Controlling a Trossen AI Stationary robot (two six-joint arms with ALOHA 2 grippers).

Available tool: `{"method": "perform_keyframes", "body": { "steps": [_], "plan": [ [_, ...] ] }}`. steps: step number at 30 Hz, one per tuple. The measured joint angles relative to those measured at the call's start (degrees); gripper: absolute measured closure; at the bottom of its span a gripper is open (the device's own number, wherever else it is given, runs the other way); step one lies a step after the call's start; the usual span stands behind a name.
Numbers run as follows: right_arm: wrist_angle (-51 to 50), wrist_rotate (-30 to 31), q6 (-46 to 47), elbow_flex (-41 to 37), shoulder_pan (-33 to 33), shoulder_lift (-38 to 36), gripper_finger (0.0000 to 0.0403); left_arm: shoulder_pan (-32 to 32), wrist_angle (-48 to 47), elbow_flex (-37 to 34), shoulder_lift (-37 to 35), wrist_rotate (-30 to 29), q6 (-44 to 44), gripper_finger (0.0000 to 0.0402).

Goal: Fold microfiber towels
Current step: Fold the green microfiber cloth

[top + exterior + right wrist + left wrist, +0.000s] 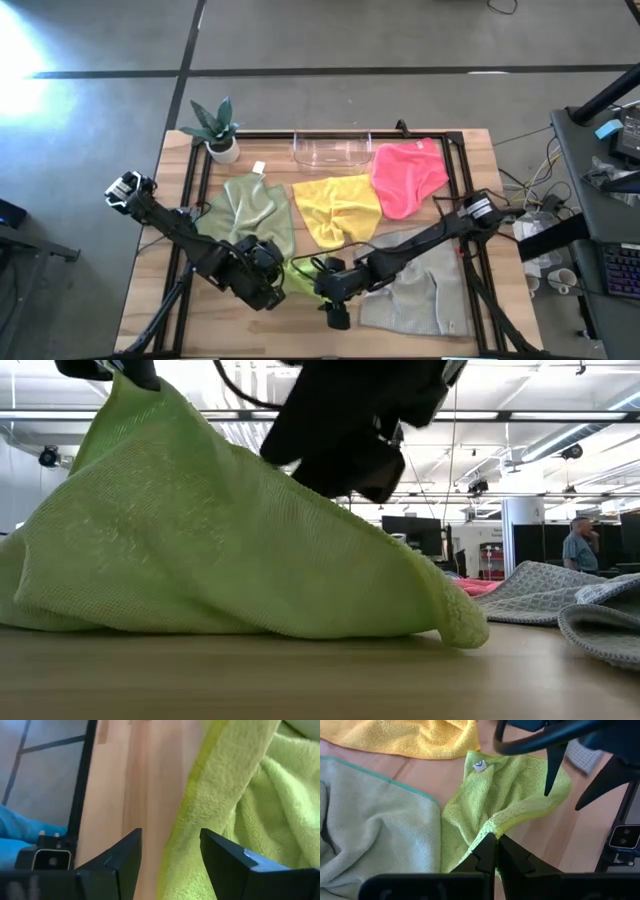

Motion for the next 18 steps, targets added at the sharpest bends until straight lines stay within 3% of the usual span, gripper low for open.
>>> {"method": "perform_keyframes", "body": {
  "steps": [7,18],
  "plan": [
    [-3.1,4.3,5.1,-0.1,1.5,3.0,0.0214,-0.1,0.0,0.4,-0.3,0.4,2.0,0.0402],
    [-14.0,10.0,10.2,-0.1,3.7,0.7,0.0247,-0.1,-0.6,0.3,-3.3,0.5,3.5,0.0402]
  ]
}}
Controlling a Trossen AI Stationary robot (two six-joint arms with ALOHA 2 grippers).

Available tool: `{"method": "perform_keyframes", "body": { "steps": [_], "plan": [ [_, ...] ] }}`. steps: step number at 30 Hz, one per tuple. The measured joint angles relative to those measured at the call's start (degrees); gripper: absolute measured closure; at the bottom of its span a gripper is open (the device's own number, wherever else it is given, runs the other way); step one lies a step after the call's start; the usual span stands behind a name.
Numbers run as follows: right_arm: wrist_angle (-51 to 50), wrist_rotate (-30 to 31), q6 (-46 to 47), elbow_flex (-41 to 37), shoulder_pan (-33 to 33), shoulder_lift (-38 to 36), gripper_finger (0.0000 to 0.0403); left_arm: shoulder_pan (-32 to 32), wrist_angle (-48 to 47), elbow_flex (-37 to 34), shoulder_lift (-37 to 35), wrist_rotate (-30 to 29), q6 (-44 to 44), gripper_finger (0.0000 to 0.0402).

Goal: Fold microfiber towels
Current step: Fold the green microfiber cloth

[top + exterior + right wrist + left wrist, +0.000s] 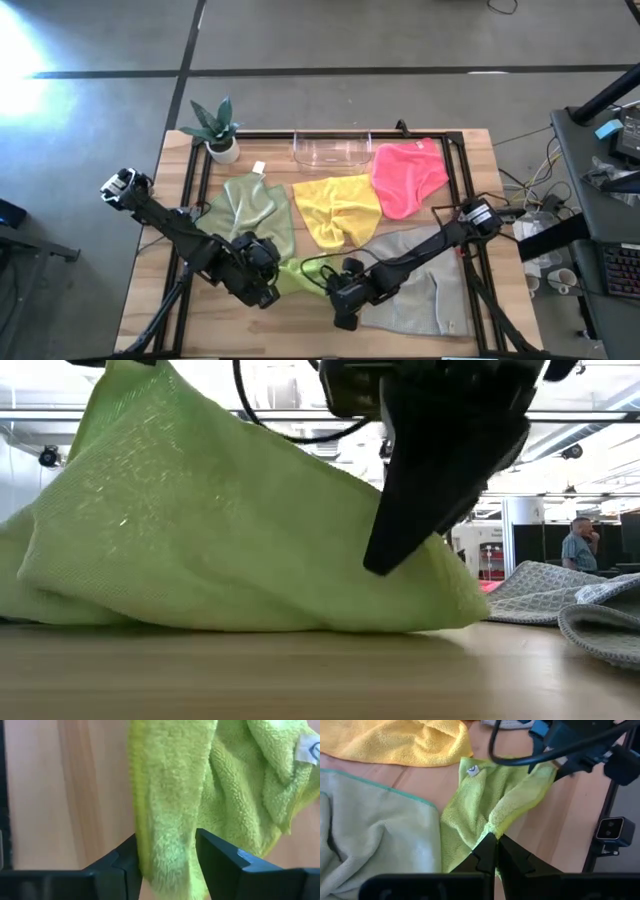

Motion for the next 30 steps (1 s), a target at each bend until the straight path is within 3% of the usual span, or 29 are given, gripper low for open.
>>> {"method": "perform_keyframes", "body": {
  "steps": [13,30],
  "plan": [
    [-9.9,5.7,5.8,0.0,0.6,-1.6,0.0281,0.0,0.1,-0.2,-0.3,-0.2,0.0,0.0402],
    [-15.8,5.7,7.4,0.0,1.2,-1.9,0.0285,0.0,0.2,-0.4,-0.3,-0.2,-0.1,0.0402]
  ]
}}
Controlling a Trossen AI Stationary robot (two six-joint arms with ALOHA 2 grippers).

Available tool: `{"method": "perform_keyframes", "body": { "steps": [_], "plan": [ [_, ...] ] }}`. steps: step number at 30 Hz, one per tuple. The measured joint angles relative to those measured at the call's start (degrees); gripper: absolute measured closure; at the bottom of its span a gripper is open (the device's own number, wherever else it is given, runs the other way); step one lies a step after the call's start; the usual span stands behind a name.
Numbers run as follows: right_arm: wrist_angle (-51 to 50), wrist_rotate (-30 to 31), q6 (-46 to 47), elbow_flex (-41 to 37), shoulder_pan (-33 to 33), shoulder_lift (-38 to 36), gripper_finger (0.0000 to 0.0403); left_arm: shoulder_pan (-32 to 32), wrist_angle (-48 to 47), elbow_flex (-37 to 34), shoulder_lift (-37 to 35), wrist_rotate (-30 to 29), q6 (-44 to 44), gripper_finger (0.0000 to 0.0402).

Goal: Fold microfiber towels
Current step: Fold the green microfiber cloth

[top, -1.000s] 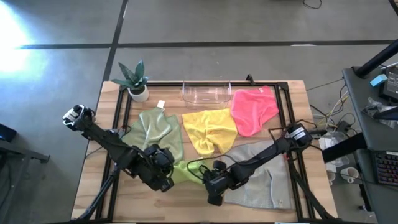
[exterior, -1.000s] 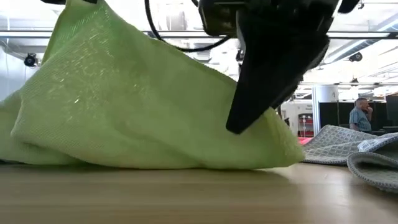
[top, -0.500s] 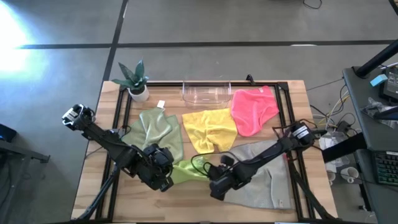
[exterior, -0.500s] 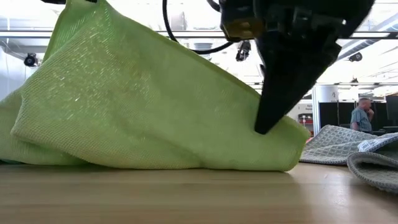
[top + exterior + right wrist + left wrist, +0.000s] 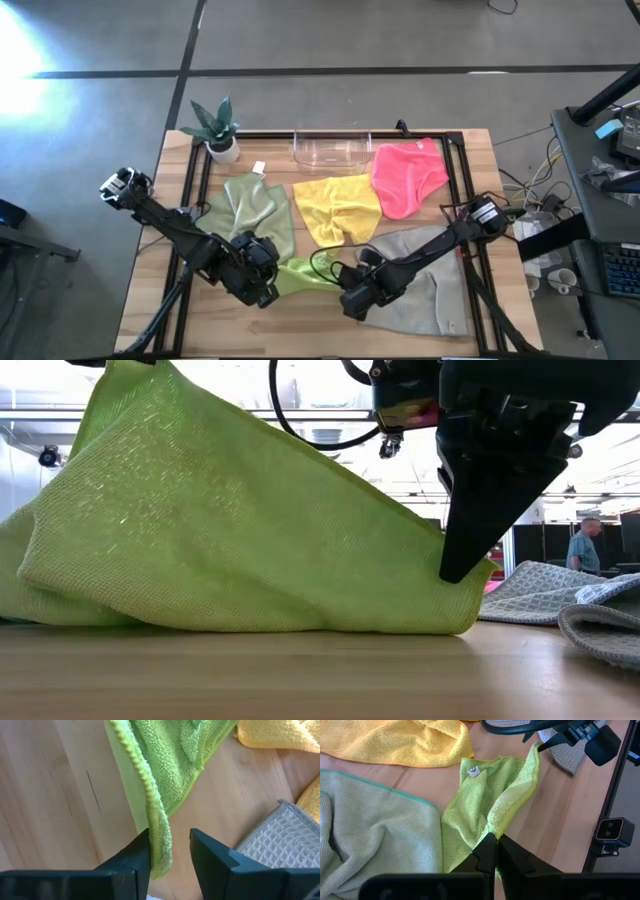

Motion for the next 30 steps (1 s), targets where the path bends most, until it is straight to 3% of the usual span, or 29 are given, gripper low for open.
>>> {"method": "perform_keyframes", "body": {
  "steps": [8,17,24,30],
  "plan": [
    [0.0,-1.6,-1.1,0.0,0.1,0.0,0.0386,0.0,0.0,-0.1,0.0,0.0,0.1,0.0402],
    [-9.0,-1.5,-1.1,8.7,0.9,-0.5,0.0394,0.0,-0.1,0.3,0.0,1.9,6.8,0.0402],
    [-21.0,0.6,-0.2,20.2,0.9,-0.6,0.0394,0.0,-0.1,2.1,-0.2,9.3,18.8,0.0402],
    [-28.8,3.0,-0.1,30.5,0.9,-0.6,0.0394,0.0,-3.2,5.9,-0.9,13.9,22.6,0.0402]
  ]
}}
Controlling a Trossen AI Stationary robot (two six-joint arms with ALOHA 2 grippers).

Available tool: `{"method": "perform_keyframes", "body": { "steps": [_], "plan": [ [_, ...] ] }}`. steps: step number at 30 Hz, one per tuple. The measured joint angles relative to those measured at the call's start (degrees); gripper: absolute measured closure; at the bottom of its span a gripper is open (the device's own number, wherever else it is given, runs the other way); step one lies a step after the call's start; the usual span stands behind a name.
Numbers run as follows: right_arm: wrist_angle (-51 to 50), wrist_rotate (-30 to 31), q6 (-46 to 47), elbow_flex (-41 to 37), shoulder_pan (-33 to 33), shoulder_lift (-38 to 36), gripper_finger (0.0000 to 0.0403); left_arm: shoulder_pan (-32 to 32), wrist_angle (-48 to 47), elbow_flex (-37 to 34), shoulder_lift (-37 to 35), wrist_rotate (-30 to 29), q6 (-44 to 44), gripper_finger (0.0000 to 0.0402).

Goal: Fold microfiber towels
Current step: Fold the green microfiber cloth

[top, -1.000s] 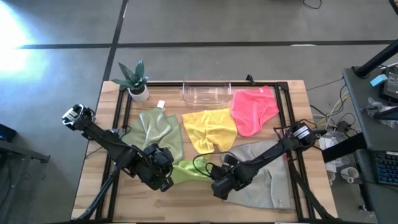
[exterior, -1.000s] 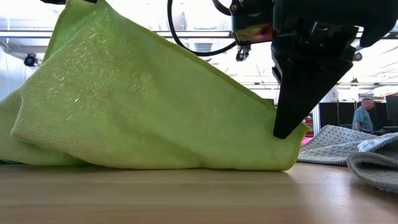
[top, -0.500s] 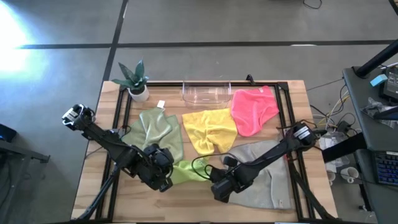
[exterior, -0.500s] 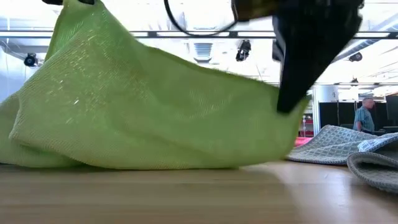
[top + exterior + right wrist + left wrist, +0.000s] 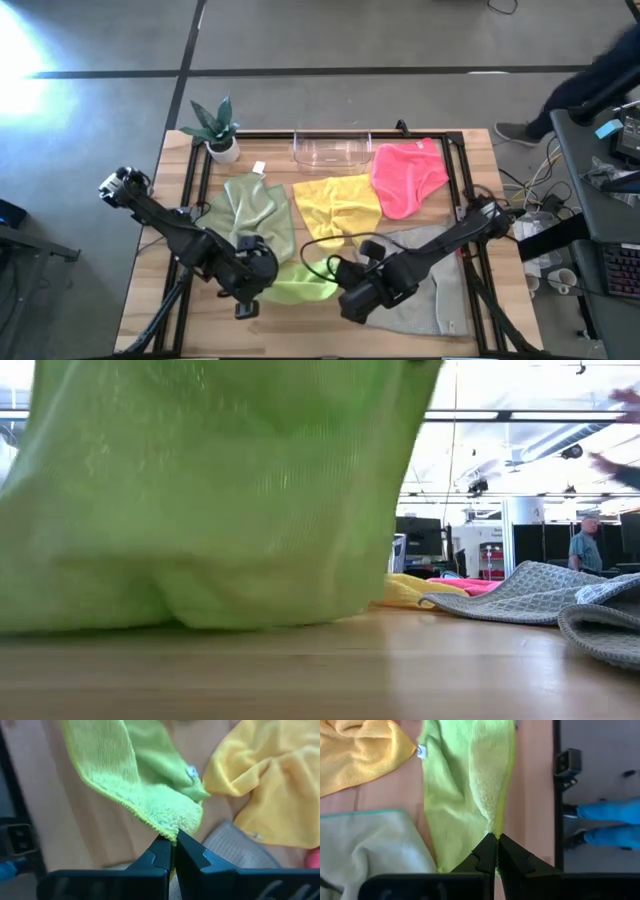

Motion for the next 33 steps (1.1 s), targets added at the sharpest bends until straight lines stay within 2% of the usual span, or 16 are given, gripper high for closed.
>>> {"method": "perform_keyframes", "body": {
  "steps": [5,10,17,20,24,33],
  "plan": [
    [-4.0,2.1,1.5,7.1,0.2,0.0,0.0394,0.0,-8.9,4.6,-0.4,2.6,-0.1,0.0402],
    [-7.4,5.5,3.2,12.8,0.3,0.0,0.0394,0.1,-15.9,8.6,-1.5,2.5,0.0,0.0402],
    [-16.1,11.3,6.4,18.3,0.2,0.0,0.0394,0.5,-24.0,14.1,-3.3,-4.6,-0.2,0.0402],
    [-17.7,13.4,6.5,19.7,0.1,0.0,0.0394,0.7,-25.4,15.9,-3.9,-5.7,0.3,0.0402],
    [-17.6,15.7,6.0,21.2,-0.2,0.0,0.0394,1.4,-25.3,17.4,-4.0,-6.8,3.4,0.0402],
    [-19.3,21.7,3.6,21.4,-2.9,-0.1,0.0394,5.3,-25.4,17.8,-4.4,-16.6,13.7,0.0402]
  ]
}}
